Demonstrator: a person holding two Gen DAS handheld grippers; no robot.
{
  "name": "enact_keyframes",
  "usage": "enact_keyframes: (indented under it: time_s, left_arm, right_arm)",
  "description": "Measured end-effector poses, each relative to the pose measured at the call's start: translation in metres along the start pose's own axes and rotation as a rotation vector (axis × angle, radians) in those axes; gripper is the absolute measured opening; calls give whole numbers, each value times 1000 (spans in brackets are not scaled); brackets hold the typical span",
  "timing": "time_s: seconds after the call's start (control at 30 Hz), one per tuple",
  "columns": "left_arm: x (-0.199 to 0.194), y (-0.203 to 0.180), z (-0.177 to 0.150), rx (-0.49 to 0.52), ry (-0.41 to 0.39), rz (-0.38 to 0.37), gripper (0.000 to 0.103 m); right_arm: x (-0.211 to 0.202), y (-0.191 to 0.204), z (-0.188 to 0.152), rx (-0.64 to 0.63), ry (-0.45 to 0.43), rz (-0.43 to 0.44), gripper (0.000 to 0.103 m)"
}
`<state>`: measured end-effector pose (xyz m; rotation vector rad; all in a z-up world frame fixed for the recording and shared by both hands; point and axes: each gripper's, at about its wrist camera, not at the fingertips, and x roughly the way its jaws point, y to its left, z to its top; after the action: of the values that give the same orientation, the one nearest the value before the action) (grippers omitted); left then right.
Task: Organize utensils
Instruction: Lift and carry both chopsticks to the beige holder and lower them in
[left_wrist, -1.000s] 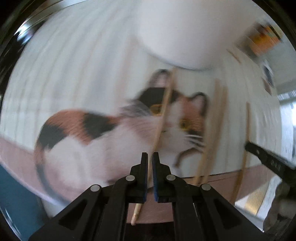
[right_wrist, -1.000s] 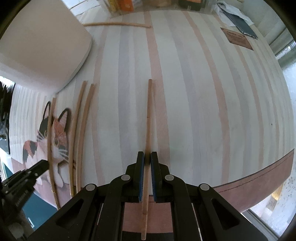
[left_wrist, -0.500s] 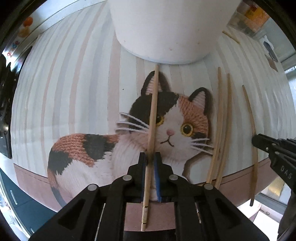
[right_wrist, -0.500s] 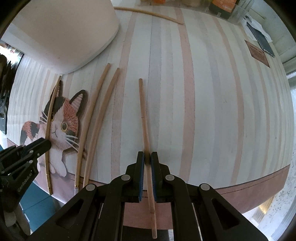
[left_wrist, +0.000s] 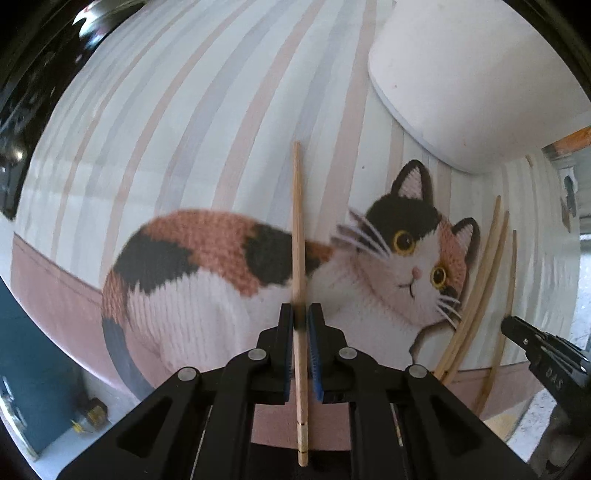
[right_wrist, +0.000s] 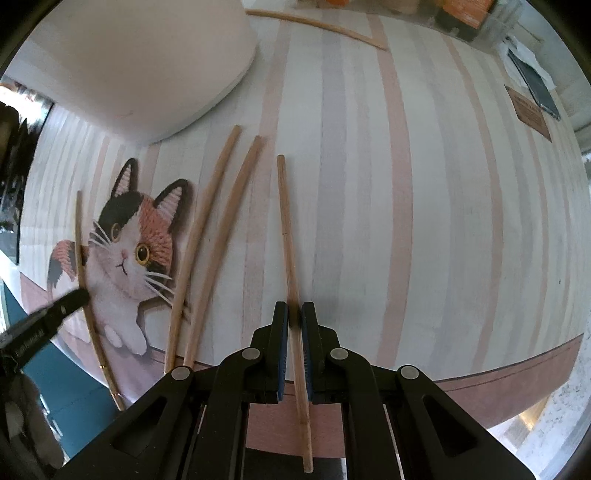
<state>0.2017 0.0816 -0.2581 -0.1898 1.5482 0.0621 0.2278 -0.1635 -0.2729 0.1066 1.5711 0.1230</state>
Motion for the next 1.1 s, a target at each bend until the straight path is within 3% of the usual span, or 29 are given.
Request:
enact_keyframes:
  time_s: [0.3,0.57,0.9,1.1]
  left_arm:
    - [9,-23,16,49,-18,49,8]
    - [9,-44,24,69,-65,83,5]
    - [-69,-50,27,100,-301,128,5]
    - [-123,-33,20,60,-441,96,5]
  right_arm:
    - [2,12,15,-16,22,-15,8]
    - [5,20,8,-12,-16,-37,7]
    - [-23,28,-4,39,-126,-17,7]
    - [-55,24,-2,86,-208,26,7]
